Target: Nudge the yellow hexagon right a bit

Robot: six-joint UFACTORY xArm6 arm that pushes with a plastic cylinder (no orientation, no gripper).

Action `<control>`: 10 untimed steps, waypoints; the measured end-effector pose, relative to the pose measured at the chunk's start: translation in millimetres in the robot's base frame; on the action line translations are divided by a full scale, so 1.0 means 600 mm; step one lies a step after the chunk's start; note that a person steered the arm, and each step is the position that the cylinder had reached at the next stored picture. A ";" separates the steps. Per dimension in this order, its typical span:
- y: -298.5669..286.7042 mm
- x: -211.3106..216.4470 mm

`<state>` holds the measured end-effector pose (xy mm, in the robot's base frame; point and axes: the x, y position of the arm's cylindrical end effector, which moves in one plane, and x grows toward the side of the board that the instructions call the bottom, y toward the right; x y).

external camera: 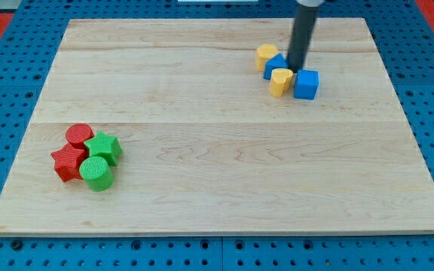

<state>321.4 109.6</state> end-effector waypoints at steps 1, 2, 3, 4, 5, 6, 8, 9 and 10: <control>-0.070 -0.023; -0.152 -0.037; -0.193 -0.036; -0.206 -0.057; -0.215 -0.082; -0.228 -0.079; -0.209 -0.053; -0.174 -0.051; -0.141 -0.039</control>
<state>297.9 24.9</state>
